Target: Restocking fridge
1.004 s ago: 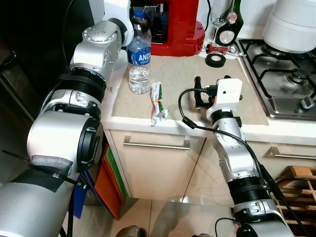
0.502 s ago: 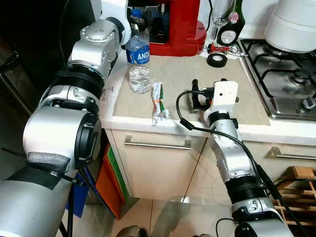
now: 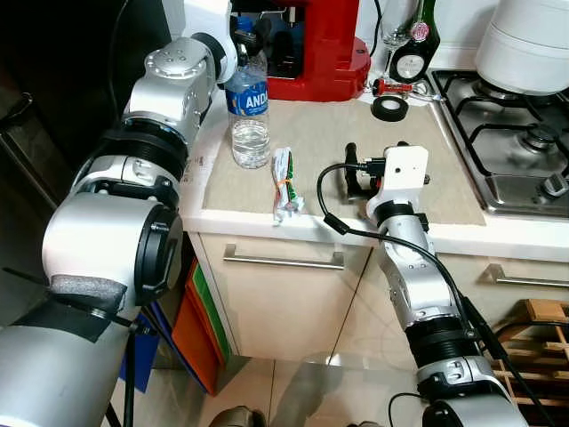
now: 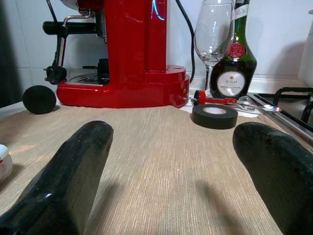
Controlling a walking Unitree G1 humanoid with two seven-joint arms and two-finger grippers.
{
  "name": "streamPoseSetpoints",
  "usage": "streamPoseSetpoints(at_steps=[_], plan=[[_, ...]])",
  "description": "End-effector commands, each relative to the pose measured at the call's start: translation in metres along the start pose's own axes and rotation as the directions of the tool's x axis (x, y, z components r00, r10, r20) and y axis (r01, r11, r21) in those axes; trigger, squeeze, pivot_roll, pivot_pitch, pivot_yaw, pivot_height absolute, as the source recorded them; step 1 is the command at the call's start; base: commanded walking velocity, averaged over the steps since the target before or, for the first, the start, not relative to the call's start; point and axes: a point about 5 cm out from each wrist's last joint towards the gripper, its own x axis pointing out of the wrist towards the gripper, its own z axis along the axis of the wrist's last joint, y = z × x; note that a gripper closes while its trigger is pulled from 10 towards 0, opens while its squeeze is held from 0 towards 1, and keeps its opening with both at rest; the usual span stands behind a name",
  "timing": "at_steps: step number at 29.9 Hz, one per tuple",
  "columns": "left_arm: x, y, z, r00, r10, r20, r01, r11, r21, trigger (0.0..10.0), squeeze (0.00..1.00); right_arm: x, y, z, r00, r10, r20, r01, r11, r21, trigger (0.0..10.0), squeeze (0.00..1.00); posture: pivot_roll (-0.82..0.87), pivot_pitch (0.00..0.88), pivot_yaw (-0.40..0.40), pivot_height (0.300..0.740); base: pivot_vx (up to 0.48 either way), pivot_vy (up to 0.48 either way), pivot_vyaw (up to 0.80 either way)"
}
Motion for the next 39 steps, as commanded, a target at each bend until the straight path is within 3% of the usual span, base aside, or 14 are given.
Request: streamPoseSetpoints(at_steps=[1,5,14,21,22,23,24,25,31,39], plan=[[0.000,-0.001,0.003,1.000,-0.017,0.024,0.016,1.000,0.019,0.0,0.00,0.000,0.002,0.001,1.000,0.012,0.008,-0.012,1.000,0.000,10.0,0.00,0.04,0.000,0.053,0.740,0.000,0.000,0.00],[-0.001,-0.001,0.006,0.998,-0.022,0.052,0.022,1.000,0.004,0.0,0.00,-0.001,0.001,0.001,1.000,0.014,0.008,-0.014,1.000,-0.001,10.0,0.00,0.04,0.000,0.046,0.740,0.000,0.000,0.00],[-0.008,-0.001,0.047,0.964,-0.078,0.256,0.068,0.997,0.049,0.0,0.00,0.000,0.001,0.001,1.000,0.024,0.005,-0.024,1.000,-0.005,10.0,0.00,0.04,0.000,0.033,0.740,0.000,0.000,0.00],[-0.010,-0.001,0.050,0.966,-0.080,0.248,0.058,0.994,0.092,0.0,0.00,0.000,0.004,0.001,0.999,0.033,0.002,-0.033,0.999,-0.004,10.0,0.00,0.05,0.000,0.029,0.740,0.000,0.000,0.00],[-0.010,-0.001,0.048,0.968,-0.076,0.238,0.052,0.993,0.104,0.9,0.00,0.000,0.004,0.001,0.999,0.035,0.002,-0.035,0.999,-0.004,10.0,0.00,0.05,0.000,0.029,0.740,0.000,0.000,0.00],[-0.010,-0.002,0.045,0.971,-0.077,0.225,0.054,0.993,0.109,10.0,0.00,0.000,0.005,0.001,0.999,0.036,0.001,-0.036,0.999,-0.002,10.0,0.00,0.06,0.000,0.028,0.740,0.000,0.000,0.00],[-0.010,-0.002,0.045,0.972,-0.079,0.223,0.056,0.993,0.108,10.0,0.00,0.000,0.005,0.001,0.999,0.036,0.001,-0.036,0.999,-0.002,10.0,0.00,0.06,0.000,0.028,0.740,0.000,0.000,0.00],[-0.010,-0.001,0.041,0.975,-0.068,0.212,0.046,0.993,0.106,10.0,1.00,0.000,0.005,0.001,0.999,0.037,0.001,-0.037,0.999,-0.002,10.0,0.00,0.06,0.000,0.026,0.740,0.000,0.000,0.00],[-0.009,0.001,0.012,0.995,-0.029,0.098,0.024,0.999,0.046,10.0,1.00,0.000,0.005,0.002,0.999,0.043,0.005,-0.043,0.999,-0.003,10.0,0.00,0.05,0.000,0.019,0.740,0.000,0.000,0.00],[-0.007,-0.004,0.005,0.997,-0.043,0.066,0.041,0.999,0.027,10.0,1.00,-0.001,0.004,0.001,0.999,0.046,0.000,-0.046,0.999,-0.008,10.0,0.00,0.05,0.000,0.017,0.740,0.000,0.000,0.00]])
